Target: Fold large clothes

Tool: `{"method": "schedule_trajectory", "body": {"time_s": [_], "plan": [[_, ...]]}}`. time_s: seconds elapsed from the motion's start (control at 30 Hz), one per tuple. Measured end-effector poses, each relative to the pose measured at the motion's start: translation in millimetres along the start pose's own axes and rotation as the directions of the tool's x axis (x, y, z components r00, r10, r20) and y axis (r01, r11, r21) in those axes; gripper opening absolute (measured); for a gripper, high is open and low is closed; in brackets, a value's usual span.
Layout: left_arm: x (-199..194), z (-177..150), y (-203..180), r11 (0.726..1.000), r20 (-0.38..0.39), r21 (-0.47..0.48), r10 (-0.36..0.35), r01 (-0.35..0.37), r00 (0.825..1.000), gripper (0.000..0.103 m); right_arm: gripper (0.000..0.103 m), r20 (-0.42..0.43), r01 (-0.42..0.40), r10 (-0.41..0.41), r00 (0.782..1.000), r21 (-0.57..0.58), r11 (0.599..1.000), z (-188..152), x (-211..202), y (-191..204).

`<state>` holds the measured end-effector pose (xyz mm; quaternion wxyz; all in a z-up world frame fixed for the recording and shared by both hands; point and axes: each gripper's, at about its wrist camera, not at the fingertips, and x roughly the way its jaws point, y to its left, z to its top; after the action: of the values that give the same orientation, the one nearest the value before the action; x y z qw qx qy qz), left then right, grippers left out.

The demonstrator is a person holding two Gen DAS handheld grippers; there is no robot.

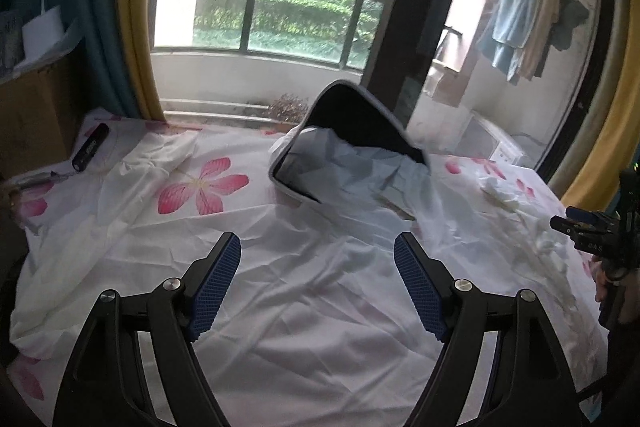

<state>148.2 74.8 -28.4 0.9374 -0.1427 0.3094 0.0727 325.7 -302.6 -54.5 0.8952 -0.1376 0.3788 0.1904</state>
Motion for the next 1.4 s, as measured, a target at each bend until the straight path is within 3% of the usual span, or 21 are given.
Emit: {"method": "schedule_trajectory", "body": {"time_s": [0.1, 0.37, 0.43, 0.5, 0.63, 1.03, 1.4], "plan": [[12, 1, 7, 1.000, -0.013, -0.017, 0.017, -0.017, 1.000, 0.082, 0.064, -0.022, -0.021, 0.020, 1.000, -0.005, 1.000, 12, 23, -6], [34, -5, 24, 0.997, -0.041, -0.060, 0.043, -0.046, 0.998, 0.082, 0.061, -0.091, -0.039, 0.031, 0.995, -0.088, 0.995, 39, 82, -1], [37, -6, 26, 0.997, -0.046, -0.060, 0.052, -0.055, 0.998, 0.082, 0.050, -0.118, -0.035, 0.023, 0.993, -0.097, 0.995, 42, 93, -2], [39, -8, 26, 0.996, -0.053, -0.058, 0.065, -0.068, 0.996, 0.082, 0.025, -0.140, -0.028, 0.014, 0.990, -0.104, 0.994, 41, 101, -3], [41, -11, 28, 0.996, -0.063, -0.060, 0.057, -0.061, 0.996, 0.082, 0.003, -0.128, -0.051, 0.037, 0.991, -0.107, 0.993, 42, 97, -5], [3, -2, 22, 0.997, 0.002, -0.071, 0.027, -0.027, 1.000, 0.082, 0.002, 0.049, -0.045, 0.050, 0.998, -0.093, 0.995, 72, 21, -7], [-52, -5, 30, 0.999, 0.069, -0.053, 0.014, -0.011, 0.998, 0.082, 0.002, 0.228, -0.096, 0.116, 0.967, -0.096, 0.991, 105, -69, 27]]}}
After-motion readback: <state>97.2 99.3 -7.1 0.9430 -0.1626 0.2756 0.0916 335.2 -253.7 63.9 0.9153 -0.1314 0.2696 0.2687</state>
